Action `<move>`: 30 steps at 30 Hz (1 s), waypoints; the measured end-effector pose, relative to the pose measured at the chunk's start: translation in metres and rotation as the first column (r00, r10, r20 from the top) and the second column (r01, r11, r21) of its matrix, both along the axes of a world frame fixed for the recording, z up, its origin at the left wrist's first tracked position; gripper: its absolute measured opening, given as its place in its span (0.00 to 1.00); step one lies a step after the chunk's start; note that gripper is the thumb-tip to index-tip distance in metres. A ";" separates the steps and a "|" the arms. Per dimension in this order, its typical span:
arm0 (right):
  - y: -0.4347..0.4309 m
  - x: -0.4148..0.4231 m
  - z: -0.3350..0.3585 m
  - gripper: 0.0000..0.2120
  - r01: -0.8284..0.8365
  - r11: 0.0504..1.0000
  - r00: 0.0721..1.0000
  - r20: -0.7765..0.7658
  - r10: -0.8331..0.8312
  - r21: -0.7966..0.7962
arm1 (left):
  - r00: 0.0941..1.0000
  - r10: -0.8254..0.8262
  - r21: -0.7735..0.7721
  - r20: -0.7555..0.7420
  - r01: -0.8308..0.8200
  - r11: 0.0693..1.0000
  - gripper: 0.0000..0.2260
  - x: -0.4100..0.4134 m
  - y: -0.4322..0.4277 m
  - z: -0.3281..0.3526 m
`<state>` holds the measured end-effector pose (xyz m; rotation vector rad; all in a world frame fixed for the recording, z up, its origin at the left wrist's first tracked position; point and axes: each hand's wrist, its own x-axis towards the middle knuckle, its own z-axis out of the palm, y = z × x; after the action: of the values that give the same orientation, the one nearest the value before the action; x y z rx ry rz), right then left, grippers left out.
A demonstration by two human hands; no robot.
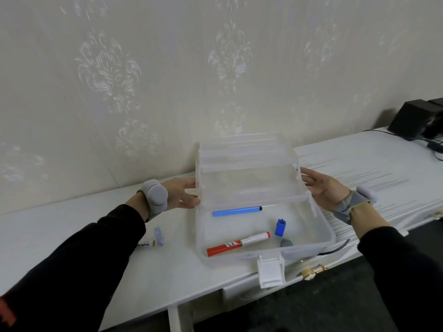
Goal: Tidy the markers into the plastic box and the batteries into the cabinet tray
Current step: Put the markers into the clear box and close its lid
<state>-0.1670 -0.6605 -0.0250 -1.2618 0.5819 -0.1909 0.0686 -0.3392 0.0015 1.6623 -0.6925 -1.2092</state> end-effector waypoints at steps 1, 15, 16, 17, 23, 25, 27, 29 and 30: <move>-0.001 0.000 0.000 0.32 0.004 1.000 1.000 0.018 -0.004 -0.008 | 0.999 -0.009 0.000 0.036 0.009 1.000 0.26 0.000 -0.001 0.001; 0.006 0.011 0.023 0.41 0.125 0.983 0.992 0.047 -0.119 -0.137 | 0.893 0.359 -0.165 0.272 -0.325 0.931 0.26 -0.009 -0.013 0.007; 0.006 0.008 0.025 0.41 0.139 0.985 0.990 0.052 -0.135 -0.097 | 0.888 0.381 -0.177 0.256 -0.345 0.922 0.23 -0.010 -0.014 0.009; 0.006 0.006 0.028 0.39 0.155 0.987 0.987 0.057 -0.152 -0.041 | 0.888 0.402 -0.193 0.224 -0.364 0.911 0.20 -0.011 -0.015 0.012; 0.010 0.001 0.054 0.22 0.245 0.969 0.964 0.097 -0.248 0.037 | 0.878 0.467 -0.218 -0.107 -0.478 0.851 0.09 -0.013 -0.016 0.026; 0.012 0.001 0.062 0.25 0.208 0.978 0.973 0.108 -0.205 -0.019 | 0.861 0.477 -0.236 -0.179 -0.508 0.829 0.12 -0.016 -0.016 0.034; 0.015 0.000 0.068 0.26 0.205 0.973 0.977 0.084 -0.196 -0.111 | 0.836 0.499 -0.242 -0.228 -0.545 0.803 0.14 -0.022 -0.018 0.043; 0.021 -0.004 0.074 0.25 0.234 0.948 0.972 0.053 -0.228 -0.216 | 0.831 0.520 -0.230 -0.197 -0.554 0.800 0.12 -0.031 -0.020 0.050; 0.026 -0.008 0.079 0.23 0.248 0.938 0.968 0.044 -0.245 -0.243 | 0.836 0.527 -0.222 -0.155 -0.549 0.806 0.12 -0.037 -0.020 0.053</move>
<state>-0.1755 -0.6349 0.0544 -1.4246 0.7217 -0.4942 0.0320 -0.3589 0.0547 1.4382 -0.2689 -0.7349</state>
